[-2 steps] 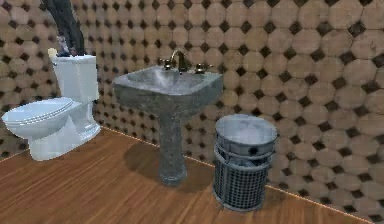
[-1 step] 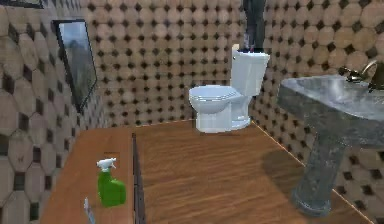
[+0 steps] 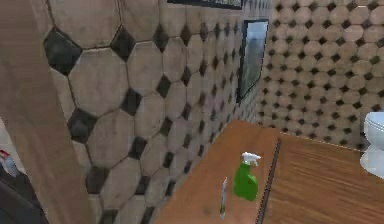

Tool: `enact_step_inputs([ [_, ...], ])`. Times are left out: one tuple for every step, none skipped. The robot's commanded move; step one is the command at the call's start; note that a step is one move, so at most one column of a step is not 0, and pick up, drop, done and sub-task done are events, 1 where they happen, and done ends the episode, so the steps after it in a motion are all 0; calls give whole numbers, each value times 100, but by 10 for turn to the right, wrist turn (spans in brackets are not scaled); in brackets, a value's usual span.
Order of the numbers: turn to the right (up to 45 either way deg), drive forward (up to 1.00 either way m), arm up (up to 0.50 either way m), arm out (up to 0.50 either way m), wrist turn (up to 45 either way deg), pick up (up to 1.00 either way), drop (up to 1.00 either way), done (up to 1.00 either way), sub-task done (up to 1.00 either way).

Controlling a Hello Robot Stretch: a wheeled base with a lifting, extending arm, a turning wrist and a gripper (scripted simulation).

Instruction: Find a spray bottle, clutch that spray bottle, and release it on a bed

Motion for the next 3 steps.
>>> enact_step_inputs([
  [-450, 0, 0, 0, 0, 0, 0, 0, 0],
  [-240, 0, 0, 0, 0, 0, 0, 0, 0],
  [0, 0, 50, 0, 0, 0, 0, 0, 0],
])
